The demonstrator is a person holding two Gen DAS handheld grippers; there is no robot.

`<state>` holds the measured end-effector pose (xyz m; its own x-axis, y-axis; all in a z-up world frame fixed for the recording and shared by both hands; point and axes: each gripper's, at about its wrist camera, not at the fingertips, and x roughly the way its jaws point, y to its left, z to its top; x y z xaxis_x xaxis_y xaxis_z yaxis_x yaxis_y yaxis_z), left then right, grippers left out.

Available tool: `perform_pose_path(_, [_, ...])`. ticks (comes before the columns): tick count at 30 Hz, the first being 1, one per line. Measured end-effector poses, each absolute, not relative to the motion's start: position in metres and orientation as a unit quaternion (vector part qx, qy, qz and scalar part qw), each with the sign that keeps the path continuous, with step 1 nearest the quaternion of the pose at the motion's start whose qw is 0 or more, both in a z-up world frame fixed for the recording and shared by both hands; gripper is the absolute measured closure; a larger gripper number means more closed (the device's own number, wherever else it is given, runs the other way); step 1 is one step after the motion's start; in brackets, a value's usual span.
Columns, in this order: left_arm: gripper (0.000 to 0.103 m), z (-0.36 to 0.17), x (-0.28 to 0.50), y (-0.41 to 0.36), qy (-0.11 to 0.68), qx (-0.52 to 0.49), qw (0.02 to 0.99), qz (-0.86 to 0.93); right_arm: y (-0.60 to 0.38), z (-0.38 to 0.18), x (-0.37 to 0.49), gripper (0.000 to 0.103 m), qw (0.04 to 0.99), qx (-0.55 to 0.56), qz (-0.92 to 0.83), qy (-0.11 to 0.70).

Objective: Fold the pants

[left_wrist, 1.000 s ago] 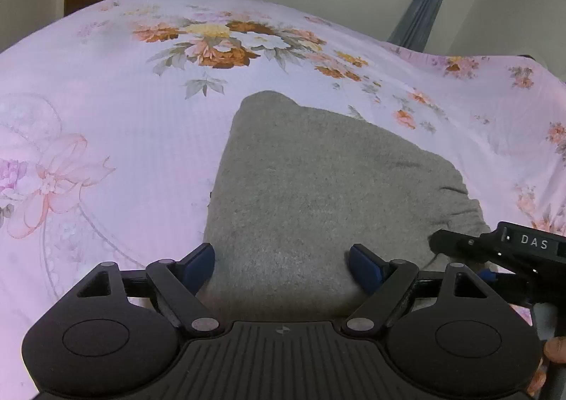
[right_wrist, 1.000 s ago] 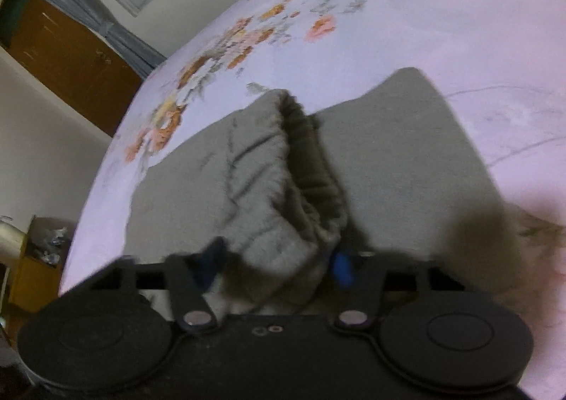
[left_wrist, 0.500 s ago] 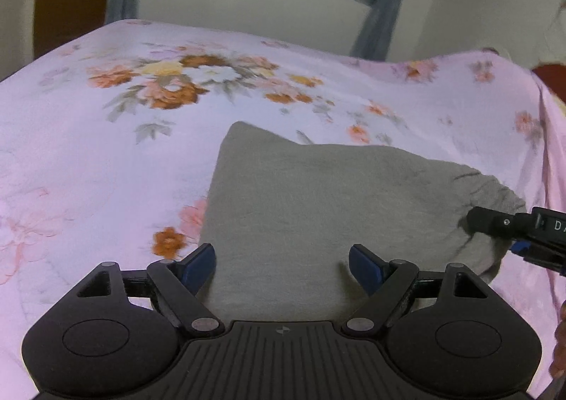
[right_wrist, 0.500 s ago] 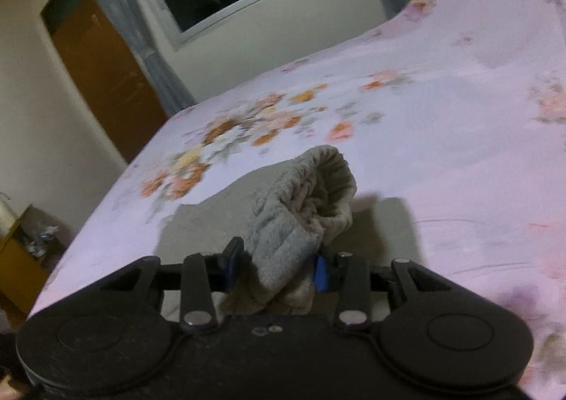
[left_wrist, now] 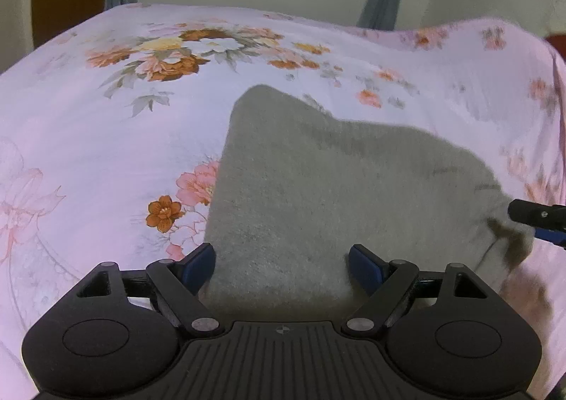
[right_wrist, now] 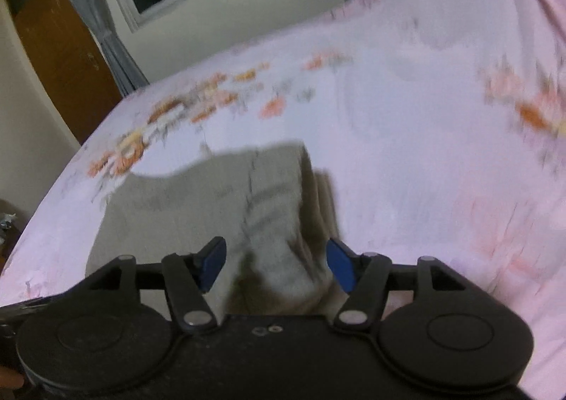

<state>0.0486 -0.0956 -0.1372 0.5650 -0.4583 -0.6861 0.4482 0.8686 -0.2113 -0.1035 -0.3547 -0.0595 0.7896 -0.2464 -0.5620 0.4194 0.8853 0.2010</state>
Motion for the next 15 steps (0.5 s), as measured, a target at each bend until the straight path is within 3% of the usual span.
perform_pose_path(5, [0.021,-0.13,0.042,-0.104,0.379,0.004,0.883,-0.277,-0.333,-0.048,-0.094,0.058,0.946,0.102,-0.159,0.262])
perform_pose_path(11, [0.021,-0.144,0.032,-0.114,0.389,0.051,0.877,-0.276,-0.328,-0.091,-0.087,0.061,0.925,0.073,-0.166,0.334])
perform_pose_path(15, [0.021,-0.145,0.029,-0.114,0.385,0.059,0.877,-0.282,-0.324,-0.1,-0.09,0.061,0.927,0.051,-0.163,0.335])
